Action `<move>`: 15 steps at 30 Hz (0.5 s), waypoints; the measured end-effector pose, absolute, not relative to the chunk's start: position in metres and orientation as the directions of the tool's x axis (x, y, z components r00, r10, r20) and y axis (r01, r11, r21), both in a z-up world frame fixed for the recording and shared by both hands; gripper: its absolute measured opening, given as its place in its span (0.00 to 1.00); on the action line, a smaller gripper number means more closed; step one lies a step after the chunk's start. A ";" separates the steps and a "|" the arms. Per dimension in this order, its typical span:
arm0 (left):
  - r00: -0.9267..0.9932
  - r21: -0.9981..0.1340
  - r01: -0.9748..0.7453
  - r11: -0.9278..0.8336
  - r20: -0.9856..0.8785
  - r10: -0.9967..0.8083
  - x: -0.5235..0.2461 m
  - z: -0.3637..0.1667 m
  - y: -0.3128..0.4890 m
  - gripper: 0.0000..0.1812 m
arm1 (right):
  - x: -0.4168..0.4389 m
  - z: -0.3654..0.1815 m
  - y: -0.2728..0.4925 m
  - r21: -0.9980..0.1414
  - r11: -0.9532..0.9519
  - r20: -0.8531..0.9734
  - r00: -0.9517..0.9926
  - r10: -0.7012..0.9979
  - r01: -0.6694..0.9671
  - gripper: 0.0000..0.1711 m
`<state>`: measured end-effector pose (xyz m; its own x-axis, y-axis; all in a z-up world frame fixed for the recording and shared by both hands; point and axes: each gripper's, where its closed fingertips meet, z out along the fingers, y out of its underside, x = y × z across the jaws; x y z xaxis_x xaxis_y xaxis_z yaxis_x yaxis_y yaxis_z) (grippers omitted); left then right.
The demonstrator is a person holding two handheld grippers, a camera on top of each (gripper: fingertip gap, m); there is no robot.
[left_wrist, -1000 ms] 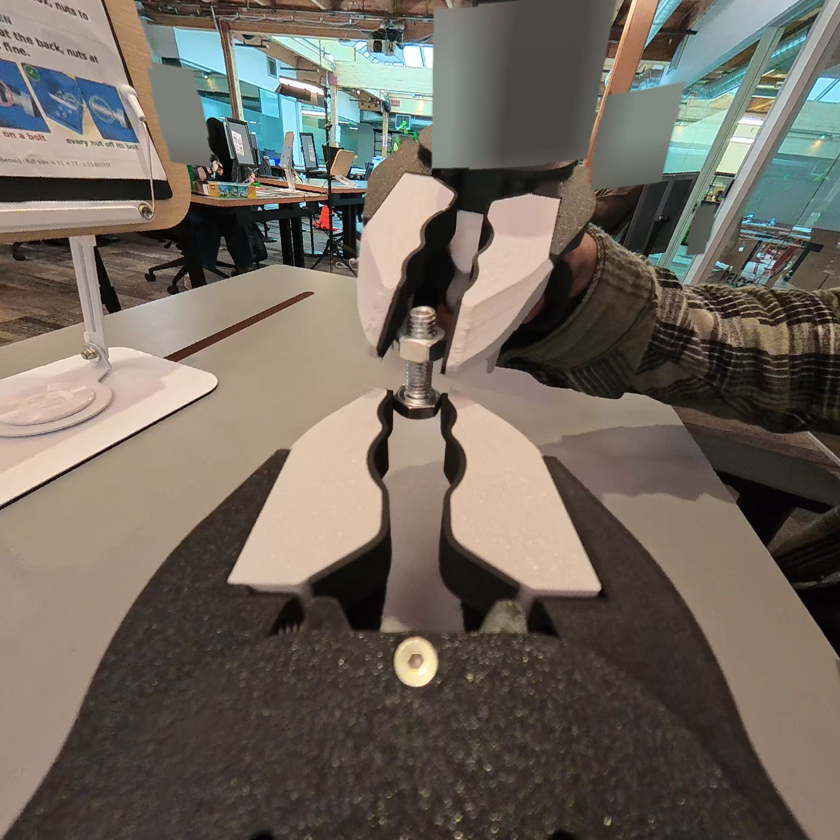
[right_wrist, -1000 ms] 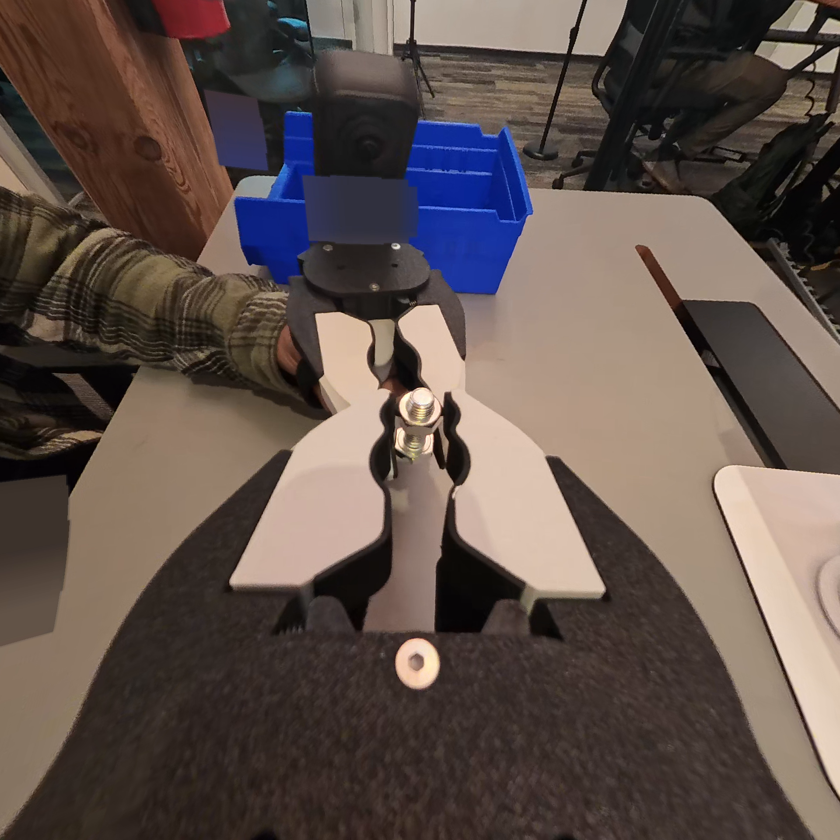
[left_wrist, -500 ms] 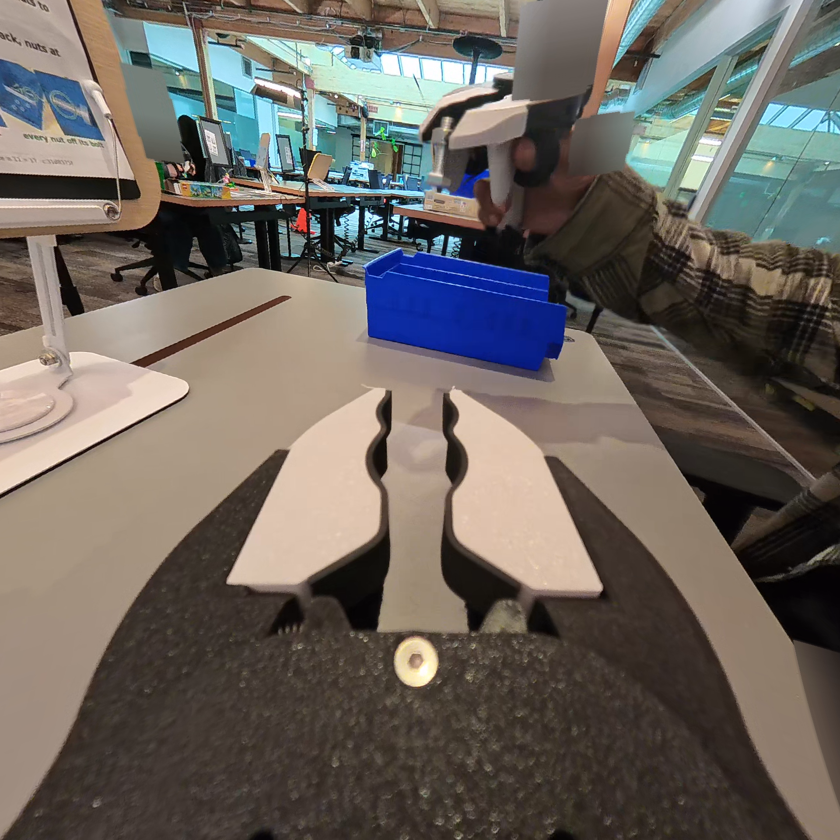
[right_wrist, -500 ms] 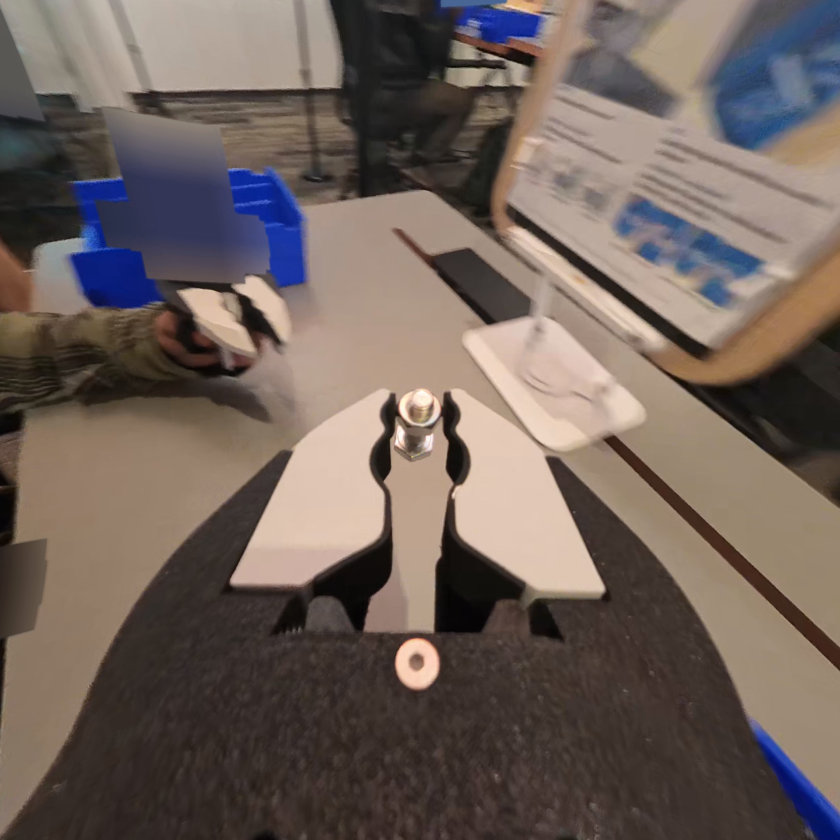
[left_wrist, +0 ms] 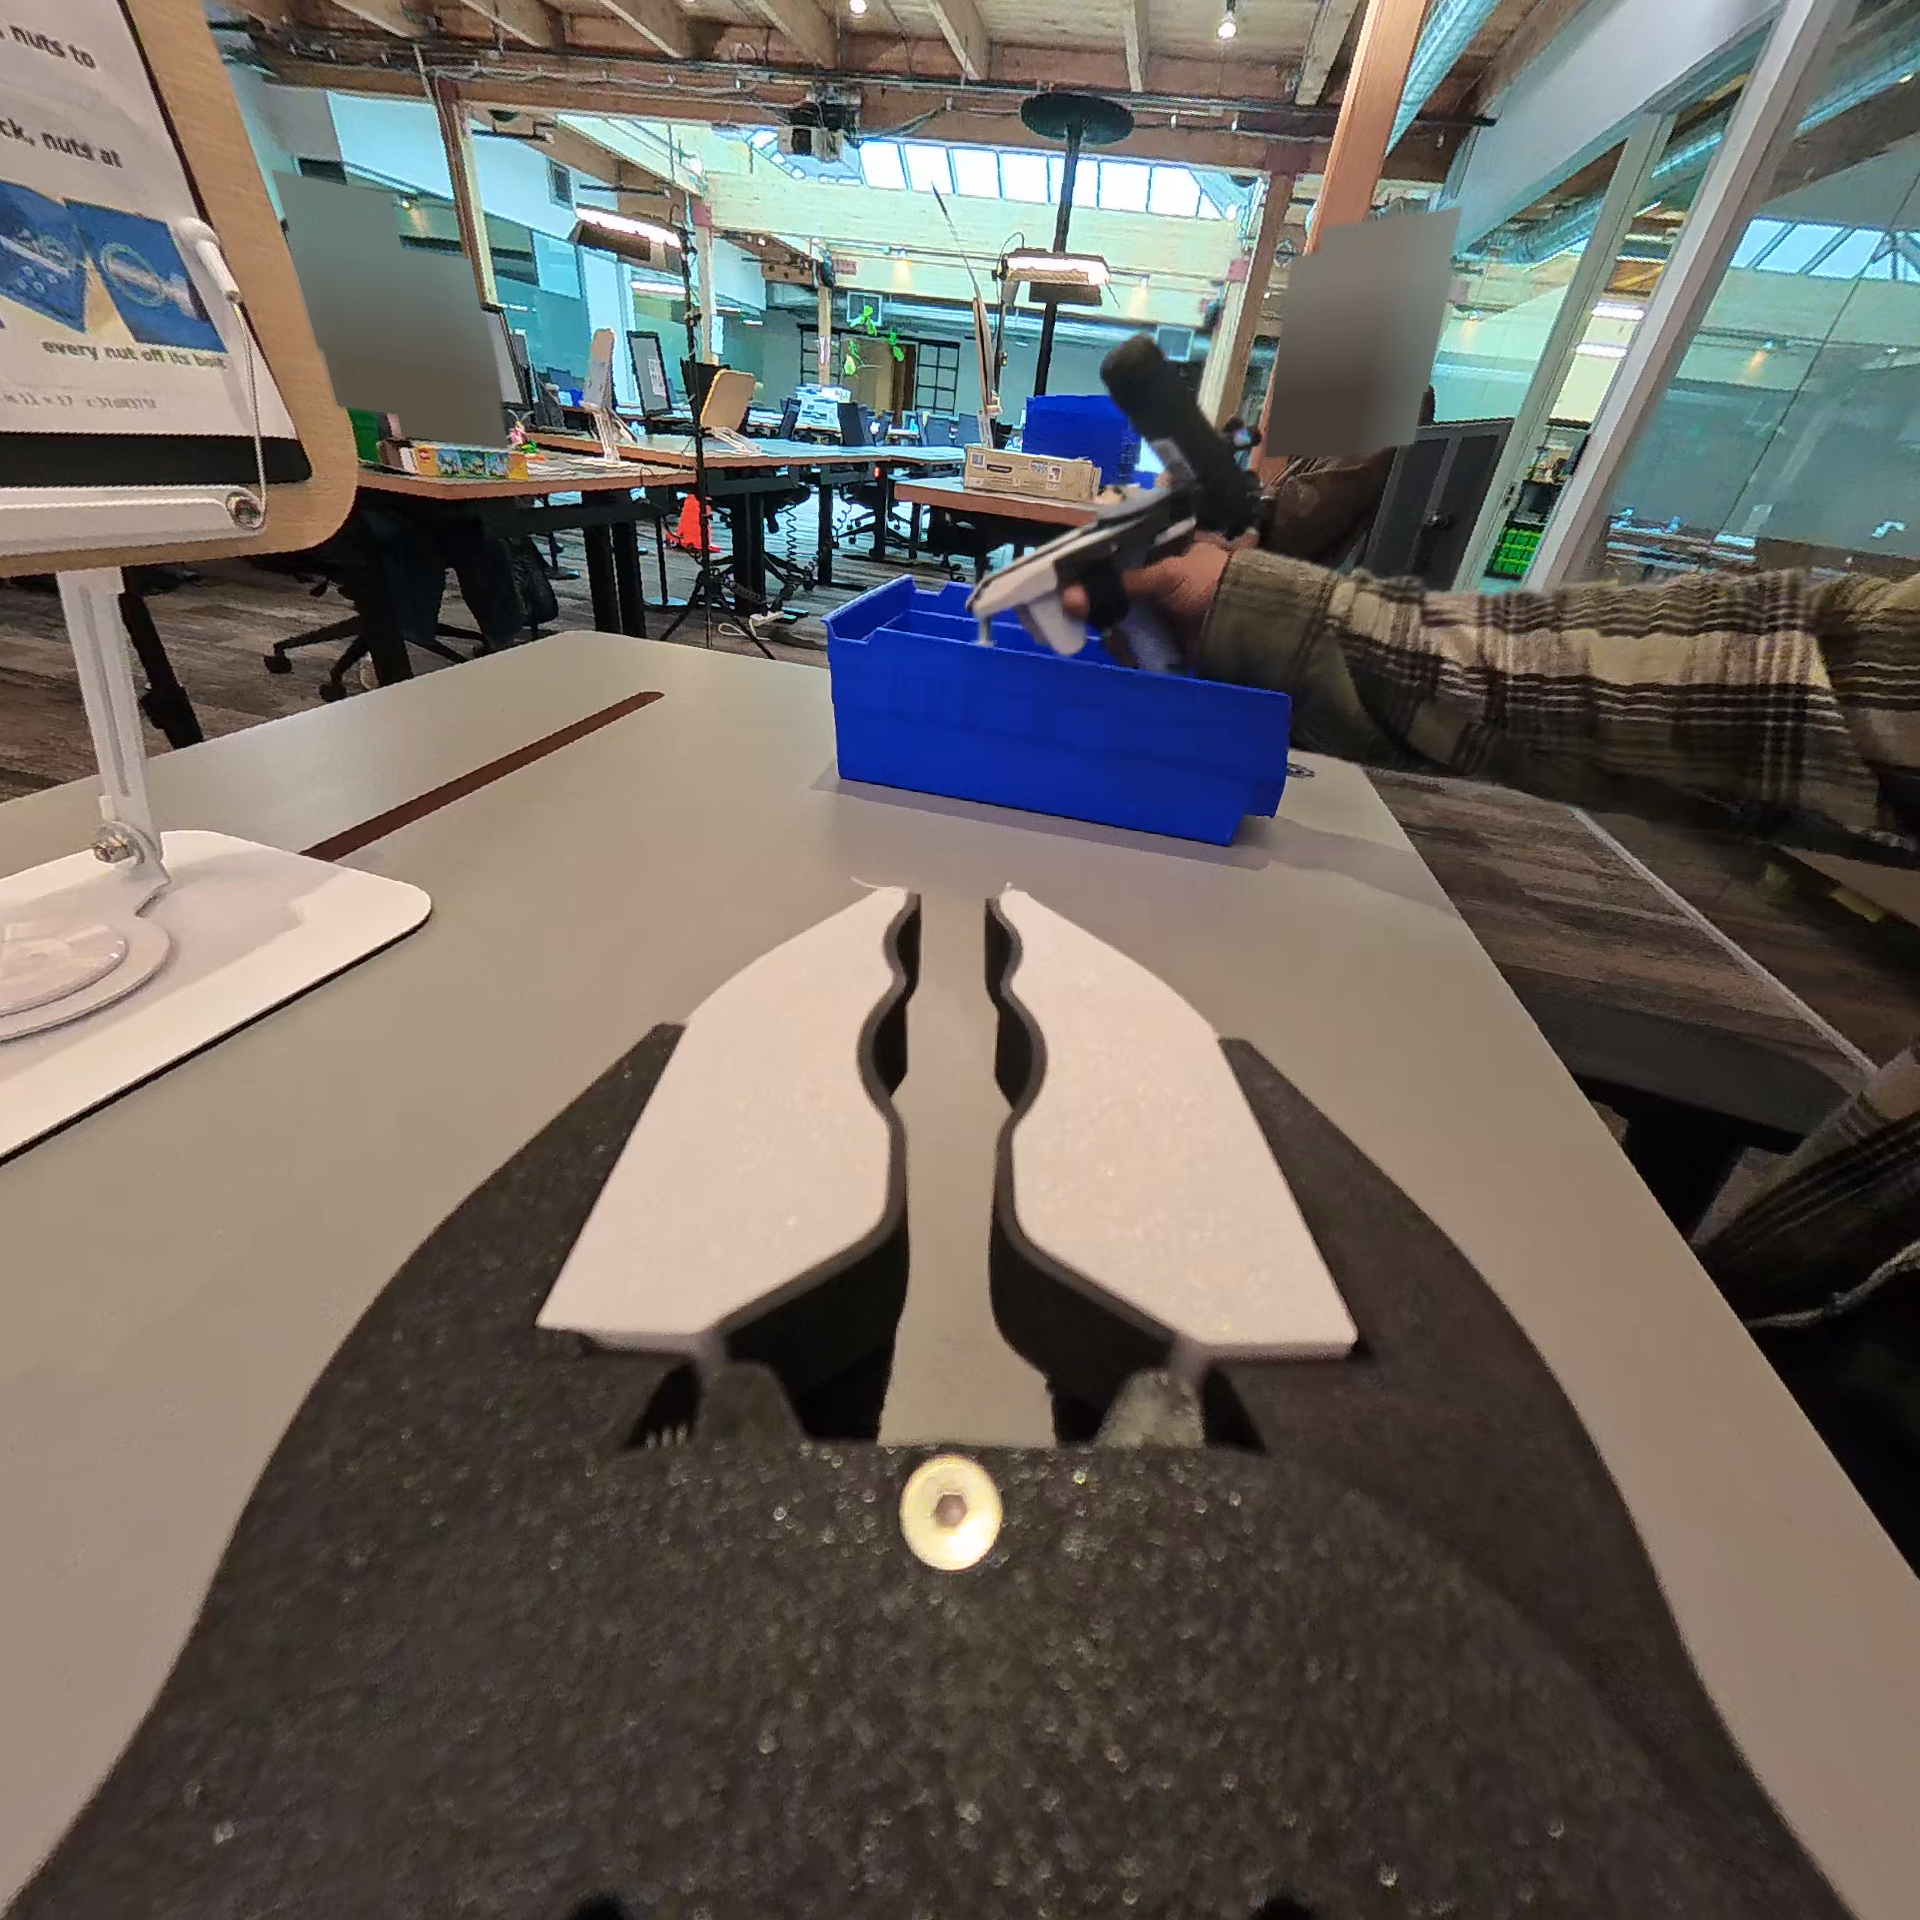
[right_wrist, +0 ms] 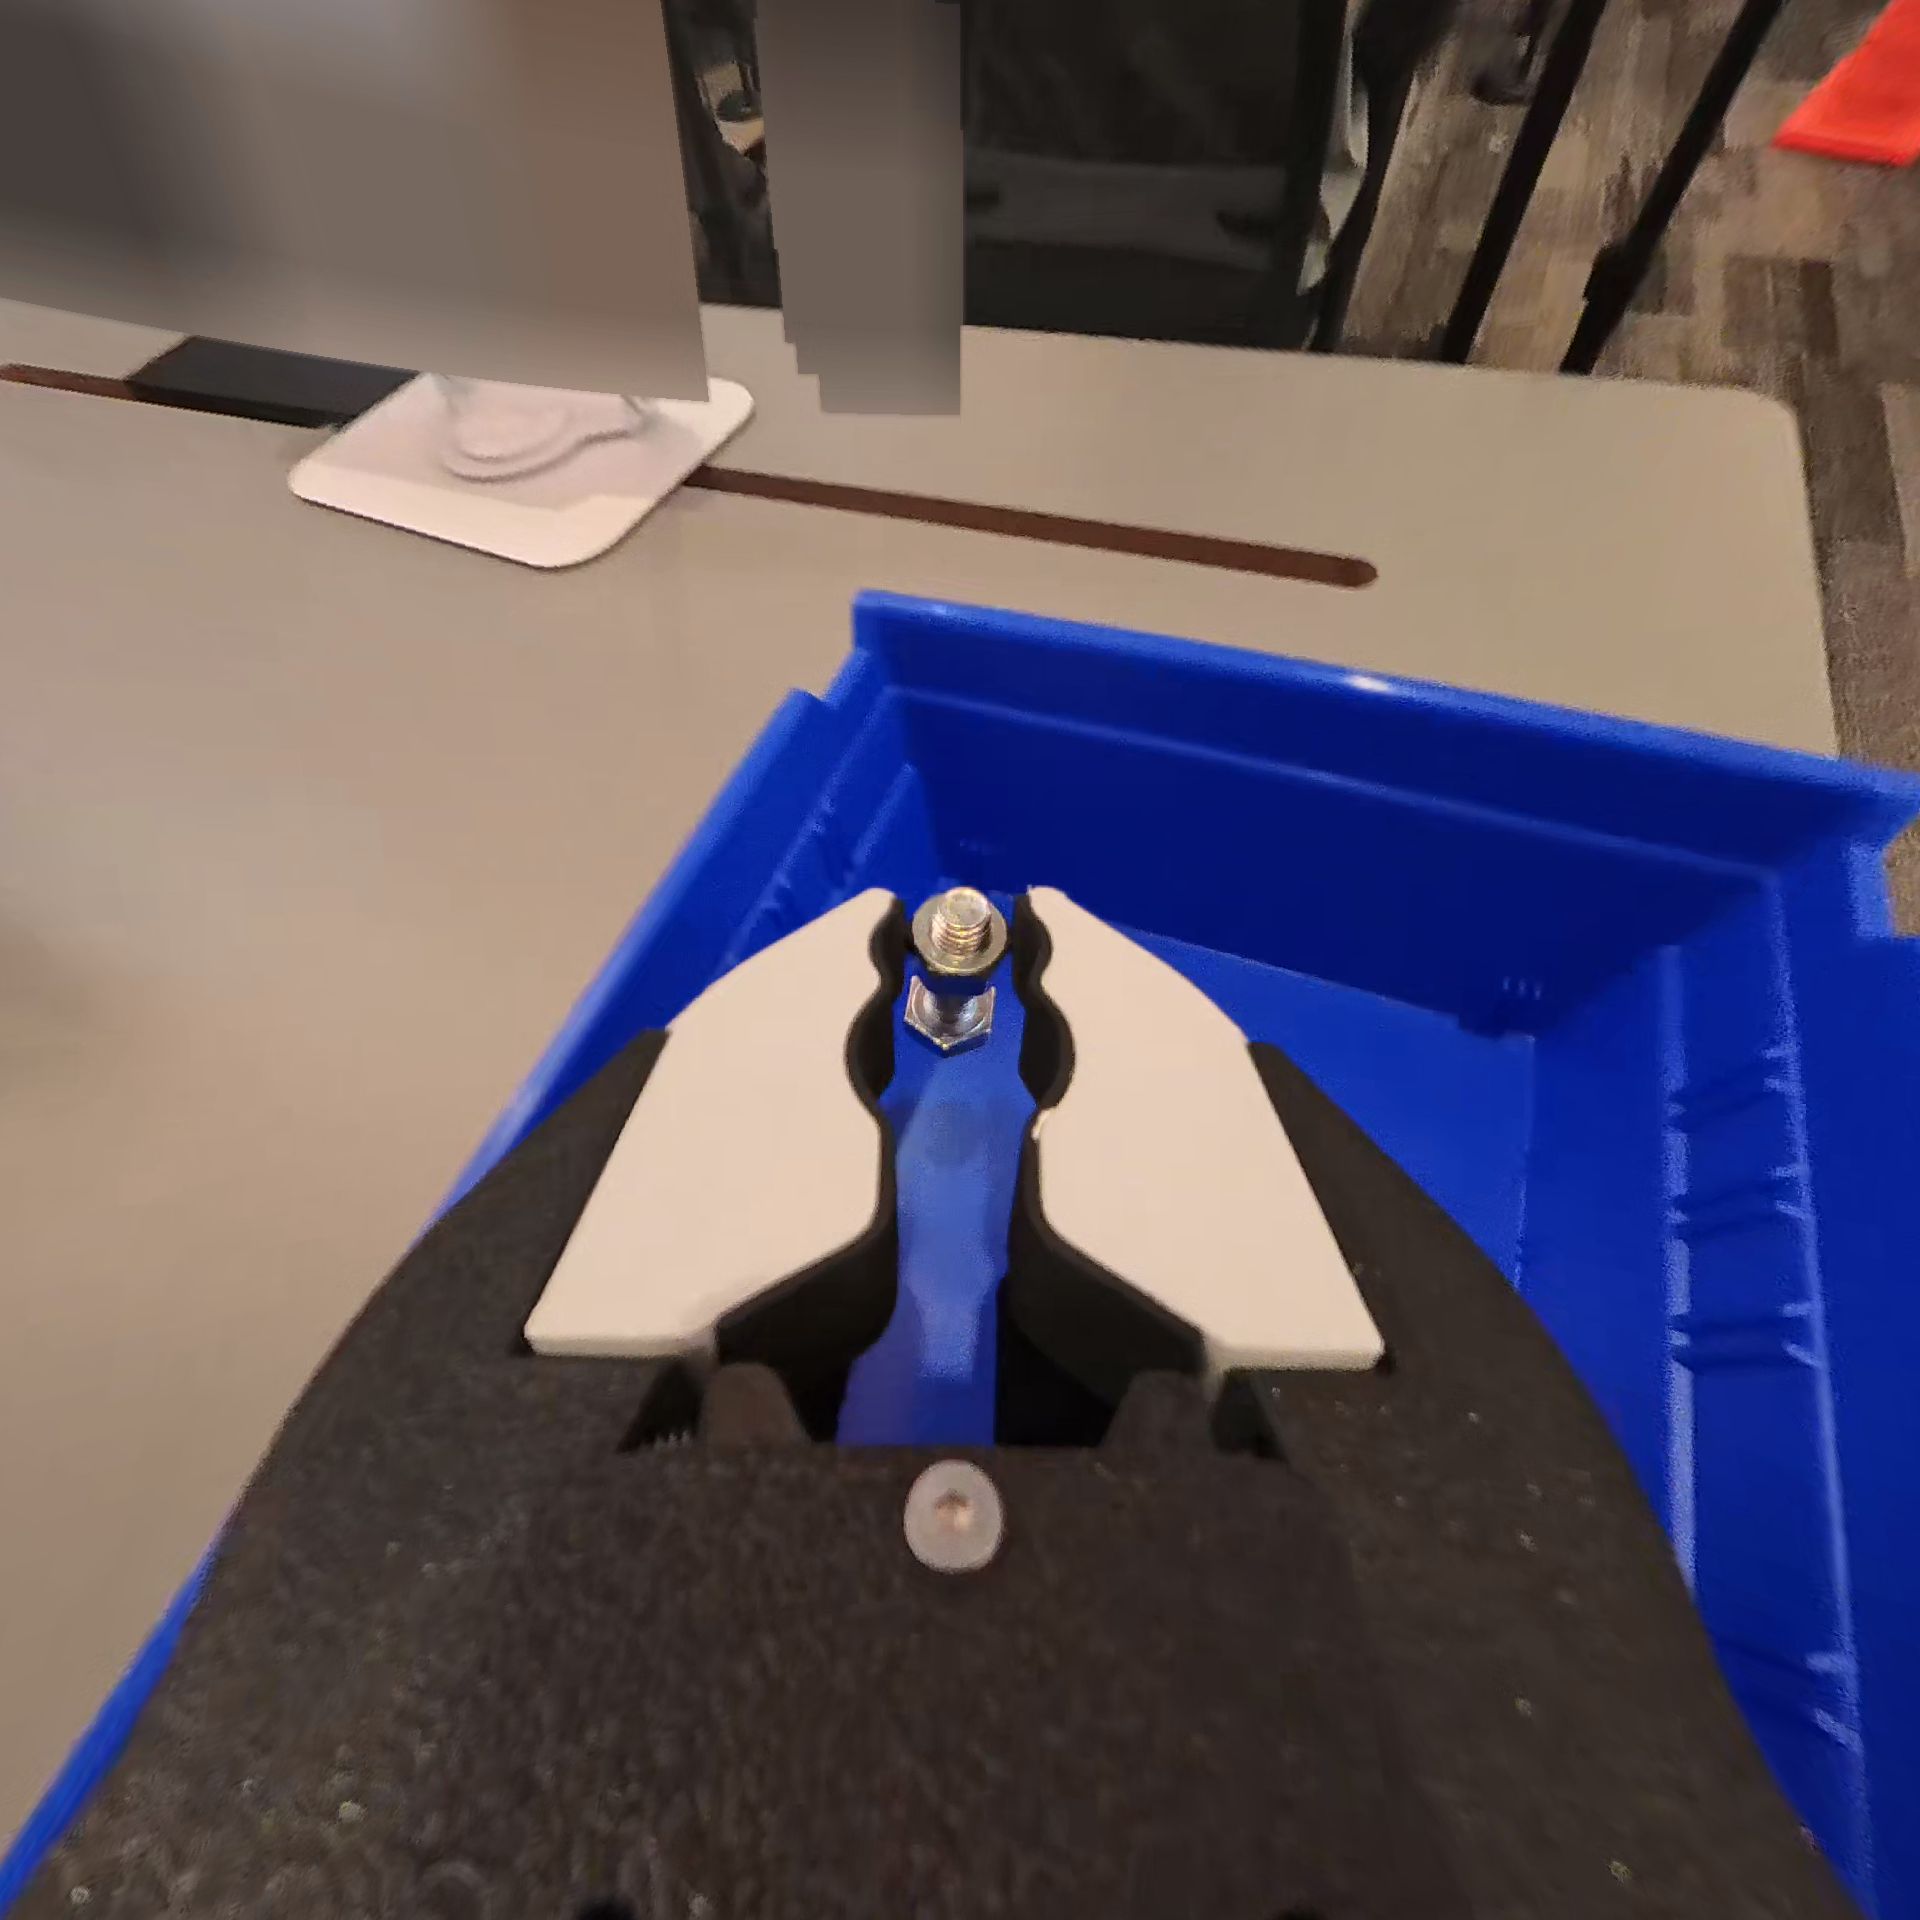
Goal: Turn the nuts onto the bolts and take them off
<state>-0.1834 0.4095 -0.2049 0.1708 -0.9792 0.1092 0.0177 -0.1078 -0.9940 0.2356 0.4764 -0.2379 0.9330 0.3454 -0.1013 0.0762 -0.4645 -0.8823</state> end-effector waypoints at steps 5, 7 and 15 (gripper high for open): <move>0.175 -0.994 0.020 -0.107 0.109 -0.979 -0.185 -0.206 0.411 0.05 | 0.250 -0.270 0.480 -0.836 -0.543 -0.114 0.947 0.301 0.072 0.12; 0.173 -0.994 0.015 -0.110 0.111 -0.979 -0.185 -0.208 0.411 0.04 | 0.253 -0.281 0.480 -0.819 -0.567 -0.111 0.949 0.295 0.081 0.12; 0.167 -0.993 0.004 -0.115 0.114 -0.979 -0.184 -0.210 0.411 0.04 | 0.255 -0.306 0.473 -0.766 -0.630 -0.091 0.948 0.305 0.129 0.13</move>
